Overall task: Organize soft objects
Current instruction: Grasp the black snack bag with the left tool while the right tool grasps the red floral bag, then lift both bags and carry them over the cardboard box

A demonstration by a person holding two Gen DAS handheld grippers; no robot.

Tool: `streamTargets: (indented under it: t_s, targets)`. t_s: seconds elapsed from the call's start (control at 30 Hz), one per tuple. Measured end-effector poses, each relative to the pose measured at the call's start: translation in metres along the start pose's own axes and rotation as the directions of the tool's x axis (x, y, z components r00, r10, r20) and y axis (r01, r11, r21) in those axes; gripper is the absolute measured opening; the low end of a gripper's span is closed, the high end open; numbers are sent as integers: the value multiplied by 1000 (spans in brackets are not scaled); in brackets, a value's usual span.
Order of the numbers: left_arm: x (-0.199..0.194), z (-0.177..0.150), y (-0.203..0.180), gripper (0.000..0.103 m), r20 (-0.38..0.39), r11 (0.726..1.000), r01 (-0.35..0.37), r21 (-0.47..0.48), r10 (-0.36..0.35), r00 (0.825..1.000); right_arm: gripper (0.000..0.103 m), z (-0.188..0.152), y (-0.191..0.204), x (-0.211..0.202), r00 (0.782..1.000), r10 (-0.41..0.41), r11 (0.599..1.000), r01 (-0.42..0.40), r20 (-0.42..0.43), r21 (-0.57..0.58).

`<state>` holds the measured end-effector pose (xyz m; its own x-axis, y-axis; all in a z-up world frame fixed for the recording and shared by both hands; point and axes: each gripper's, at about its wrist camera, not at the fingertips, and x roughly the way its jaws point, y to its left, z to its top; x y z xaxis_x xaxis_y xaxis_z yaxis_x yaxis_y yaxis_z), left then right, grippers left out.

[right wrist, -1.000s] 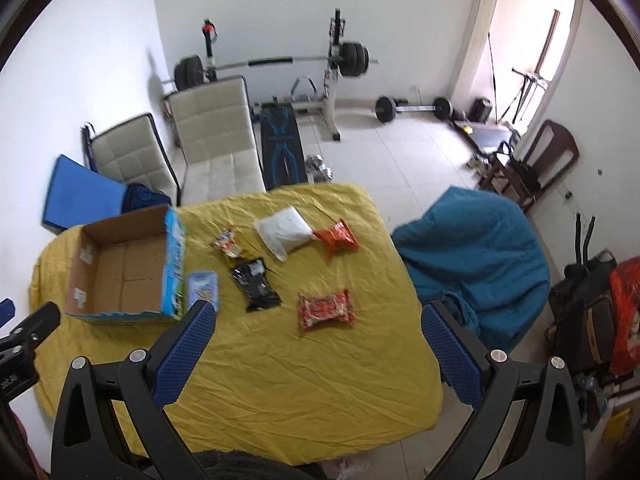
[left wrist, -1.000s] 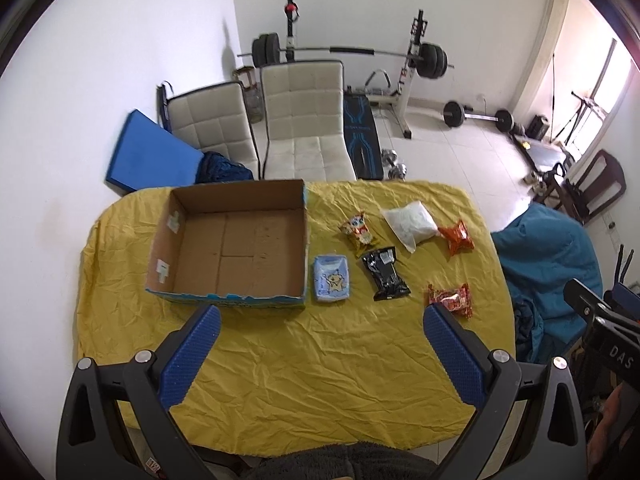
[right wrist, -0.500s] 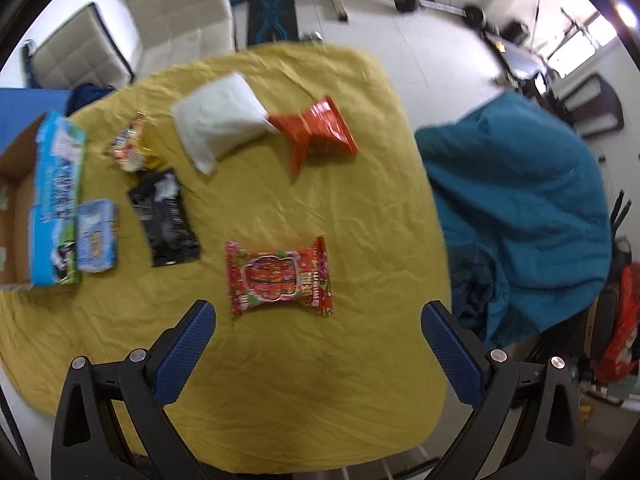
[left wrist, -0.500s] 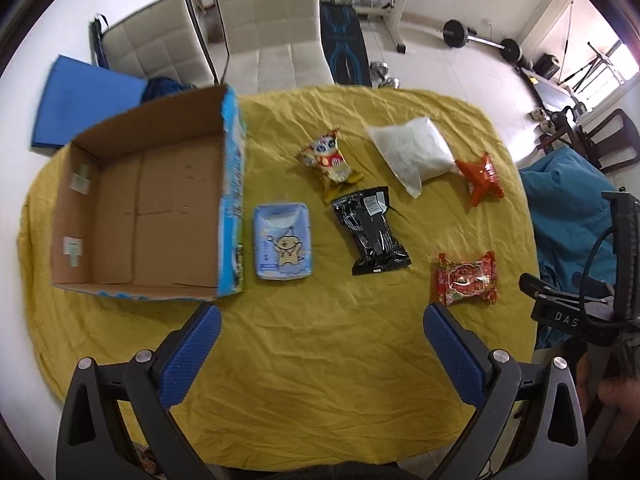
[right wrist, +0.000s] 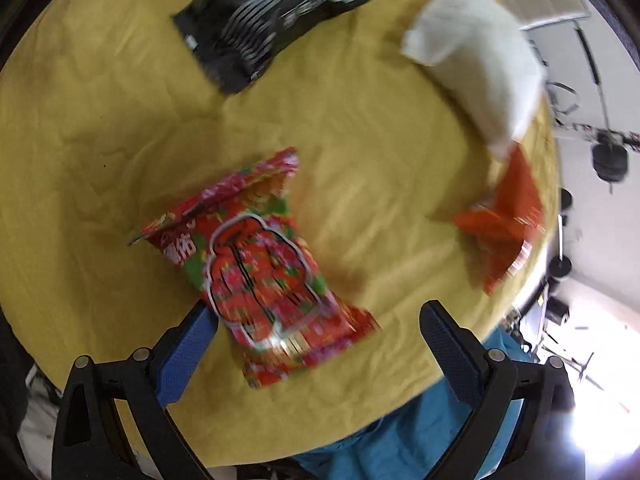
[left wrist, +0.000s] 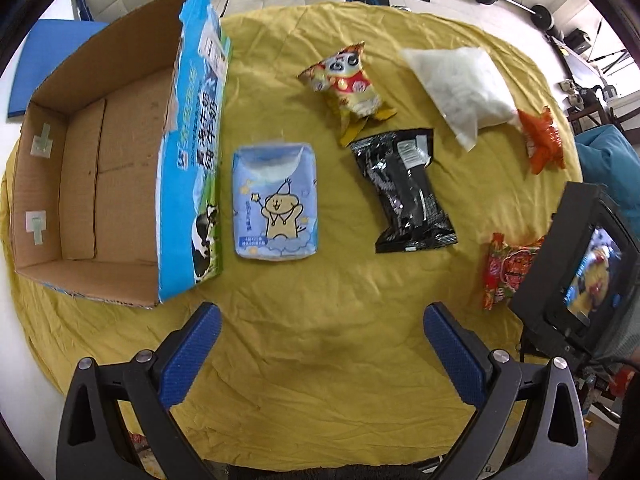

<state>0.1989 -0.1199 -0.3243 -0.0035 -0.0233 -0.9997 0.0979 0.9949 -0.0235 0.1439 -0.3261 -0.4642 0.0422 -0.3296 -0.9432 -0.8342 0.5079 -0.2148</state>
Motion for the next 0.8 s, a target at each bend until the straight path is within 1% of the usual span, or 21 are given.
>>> streamTargets:
  t_s: [0.03,0.07,0.1,0.13,0.2,0.23,0.27,0.3,0.33,0.4,0.43,0.47,0.5,0.53,0.6,0.63,0.67,0.7,0.73,0.77,0.8]
  targets:
    - [4,-2,2,103,-9,1000,-7,-6,7,1000,87,4,1,6,1000,18,1000,-19,-7,-12]
    - [7,-3,1,103,-14,1000,-10,-7,9,1000,82,6,1,12,999,41,999,-41,-18,-17]
    - [10,-4,1,103,-20,1000,-10,-8,10,1000,72,7,1,17,997,67,998,-67,-29,-9]
    - [12,-4,1,103,-25,1000,-12,-12,12,1000,66,8,-1,21,993,110,994,-109,-37,15]
    - [13,-4,1,103,-33,1000,-3,-18,2,999,62,8,-10,25,988,148,985,-144,-34,95]
    - [13,-4,1,103,-34,1000,2,-18,-2,999,59,6,-19,25,983,184,971,-178,-23,161]
    - [12,-3,-1,103,-31,1000,4,-16,-4,999,55,3,-31,24,976,218,952,-209,-15,223]
    - [12,-1,-2,103,-27,1000,8,-12,-8,1000,52,-2,-43,24,969,246,924,-232,-10,305]
    - [12,0,-4,103,-25,1000,14,-10,-14,1000,50,-8,-56,24,963,271,884,-249,2,395]
    - [13,6,-8,103,-23,999,36,-7,-36,999,49,-25,-84,26,948,318,768,-270,20,580]
    - [14,9,-11,103,-23,999,46,-8,-46,999,48,-39,-100,32,927,374,654,-285,28,701]
    - [17,14,-15,103,-27,998,59,-9,-59,998,48,-52,-115,38,898,435,527,-317,69,788]
    - [20,18,-19,103,-31,998,66,-9,-66,997,48,-62,-124,40,880,457,438,-347,127,829]
    - [25,25,-24,103,-36,996,84,-10,-85,996,48,-70,-132,42,876,453,367,-350,163,862]
    - [37,39,-33,102,-51,995,100,-22,-101,994,48,-84,-145,44,887,419,247,-317,194,916]
    - [43,46,-36,100,-55,994,109,-27,-111,992,48,-87,-149,45,882,416,199,-325,221,924]
    - [51,55,-41,97,-63,994,104,-29,-106,992,48,-88,-151,47,874,422,162,-334,240,929]
    - [60,64,-46,93,-73,995,90,-29,-92,993,48,-93,-151,47,867,429,142,-342,254,929]
    - [68,71,-50,89,-79,996,81,-26,-83,993,48,-94,-150,48,865,433,141,-344,255,928]
    - [74,76,-52,82,-89,997,71,-25,-73,993,49,-88,-149,51,868,430,152,-339,246,929]
    - [84,83,-55,69,-103,998,55,-23,-57,993,50,-85,-149,52,870,429,156,-336,243,929]
